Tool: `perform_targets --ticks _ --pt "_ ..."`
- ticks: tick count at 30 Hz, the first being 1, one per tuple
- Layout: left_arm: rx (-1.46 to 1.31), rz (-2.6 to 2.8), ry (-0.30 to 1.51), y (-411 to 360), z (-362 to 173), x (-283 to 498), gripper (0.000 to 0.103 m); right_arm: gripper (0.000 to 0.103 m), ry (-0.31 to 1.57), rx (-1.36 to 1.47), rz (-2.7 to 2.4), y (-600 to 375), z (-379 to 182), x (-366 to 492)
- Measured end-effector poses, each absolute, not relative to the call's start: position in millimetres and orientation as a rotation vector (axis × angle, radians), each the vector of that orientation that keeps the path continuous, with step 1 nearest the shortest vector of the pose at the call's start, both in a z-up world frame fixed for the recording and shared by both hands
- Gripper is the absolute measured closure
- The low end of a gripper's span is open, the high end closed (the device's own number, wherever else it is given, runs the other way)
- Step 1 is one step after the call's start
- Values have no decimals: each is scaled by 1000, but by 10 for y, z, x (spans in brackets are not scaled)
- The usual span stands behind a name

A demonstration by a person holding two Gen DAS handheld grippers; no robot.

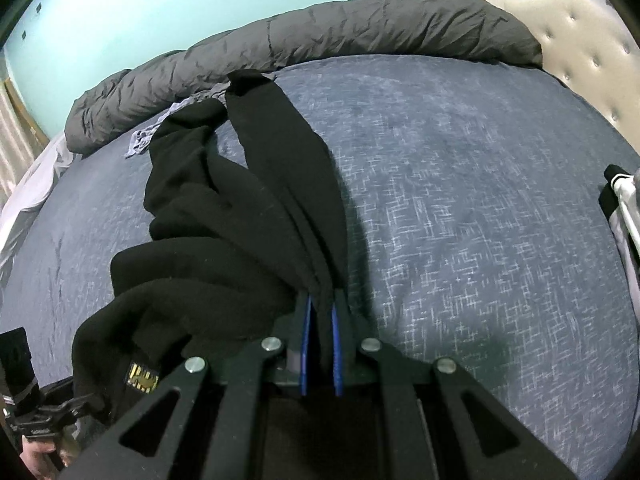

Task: Fold clothes

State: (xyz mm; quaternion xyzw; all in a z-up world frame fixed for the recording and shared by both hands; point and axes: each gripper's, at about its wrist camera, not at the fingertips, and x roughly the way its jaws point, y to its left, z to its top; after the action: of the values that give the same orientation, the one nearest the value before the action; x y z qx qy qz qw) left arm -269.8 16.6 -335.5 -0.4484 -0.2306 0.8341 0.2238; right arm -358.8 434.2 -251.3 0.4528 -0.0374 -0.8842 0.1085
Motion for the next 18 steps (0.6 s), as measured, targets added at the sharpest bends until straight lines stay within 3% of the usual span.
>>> perform_targets --ticks 2,6,18 --pt "-1232 2316 -628 116 -3325 -2713 87 95 -111 1322 -2598 4321 -2481 -3567" --pt "-1195 2346 -607 -3 -3167 -2647 94 95 -126 1296 -2589 4273 -2321 -3485" --pt "-1095 2547 -485 -779 -1882 -2241 97 95 -211 1129 -2509 3779 -1447 -2836"
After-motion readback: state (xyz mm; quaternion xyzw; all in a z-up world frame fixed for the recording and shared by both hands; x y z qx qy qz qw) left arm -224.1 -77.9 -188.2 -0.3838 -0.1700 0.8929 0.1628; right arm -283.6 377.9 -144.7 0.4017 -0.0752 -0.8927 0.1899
